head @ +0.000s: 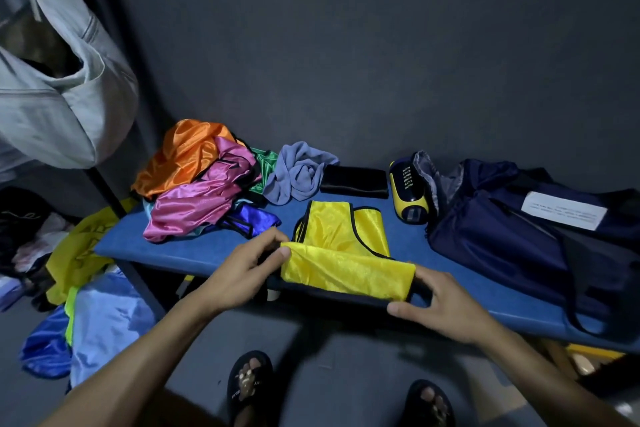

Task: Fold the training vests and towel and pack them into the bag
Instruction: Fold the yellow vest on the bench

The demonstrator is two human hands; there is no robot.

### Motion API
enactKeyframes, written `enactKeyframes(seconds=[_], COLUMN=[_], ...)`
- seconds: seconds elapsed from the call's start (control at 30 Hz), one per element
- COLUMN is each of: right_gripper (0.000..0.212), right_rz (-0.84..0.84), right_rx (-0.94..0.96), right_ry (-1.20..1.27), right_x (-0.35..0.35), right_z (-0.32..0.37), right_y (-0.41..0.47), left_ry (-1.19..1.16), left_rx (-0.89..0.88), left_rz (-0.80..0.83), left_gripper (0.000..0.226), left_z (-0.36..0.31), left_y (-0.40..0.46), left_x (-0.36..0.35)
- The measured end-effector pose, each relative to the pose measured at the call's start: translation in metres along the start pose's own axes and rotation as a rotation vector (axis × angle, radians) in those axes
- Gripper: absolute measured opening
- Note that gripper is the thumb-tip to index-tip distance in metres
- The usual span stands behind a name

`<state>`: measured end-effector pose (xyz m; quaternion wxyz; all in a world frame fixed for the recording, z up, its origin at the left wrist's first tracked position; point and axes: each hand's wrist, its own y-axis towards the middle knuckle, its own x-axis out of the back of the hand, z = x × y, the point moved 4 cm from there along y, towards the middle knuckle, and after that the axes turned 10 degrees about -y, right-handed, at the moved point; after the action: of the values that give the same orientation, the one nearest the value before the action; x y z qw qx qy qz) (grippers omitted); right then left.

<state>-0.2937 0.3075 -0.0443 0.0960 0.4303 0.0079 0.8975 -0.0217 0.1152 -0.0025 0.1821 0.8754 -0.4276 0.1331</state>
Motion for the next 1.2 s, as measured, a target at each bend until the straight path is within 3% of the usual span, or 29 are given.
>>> enactKeyframes(seconds=[0.17, 0.27, 0.43, 0.57, 0.67, 0.77, 0.93, 1.07, 1.2], right_gripper=[0.025, 0.026, 0.047, 0.081, 0.048, 0.040, 0.041, 0.040, 0.033], right_rz=[-0.001, -0.055, -0.133, -0.144, -0.142, -0.141, -0.146, -0.145, -0.194], right_rx=[-0.057, -0.102, -0.178, -0.282, -0.366, -0.408, -0.455, -0.486, -0.542], right_ry=[0.097, 0.196, 0.177, 0.125, 0.035, -0.041, -0.059, -0.064, -0.116], right_x=[-0.002, 0.002, 0.001, -0.002, -0.003, -0.003, -0.004, -0.006, -0.006], right_z=[0.000, -0.002, -0.017, -0.029, -0.030, -0.036, -0.044, -0.046, -0.044], right_y=[0.018, 0.035, 0.060, 0.081, 0.094, 0.104, 0.114, 0.120, 0.117], left_ry=[-0.187, -0.259, -0.360, -0.467, -0.561, -0.720, -0.863, -0.371, -0.283], left_rx=[0.120, 0.236, 0.505, 0.697, 0.772, 0.745, 0.667, 0.557, 0.457], left_rz=[-0.012, -0.025, -0.045, -0.180, -0.190, -0.171, -0.176, -0.145, -0.275], left_gripper=[0.032, 0.027, 0.023, 0.026, 0.036, 0.037, 0.067, 0.110, 0.100], left_z=[0.003, 0.010, 0.031, 0.049, 0.053, 0.053, 0.066, 0.071, 0.067], left_y=[0.035, 0.060, 0.092, 0.105, 0.110, 0.116, 0.113, 0.107, 0.106], left_x=[0.004, 0.011, 0.015, 0.014, 0.009, 0.007, 0.011, 0.003, -0.001])
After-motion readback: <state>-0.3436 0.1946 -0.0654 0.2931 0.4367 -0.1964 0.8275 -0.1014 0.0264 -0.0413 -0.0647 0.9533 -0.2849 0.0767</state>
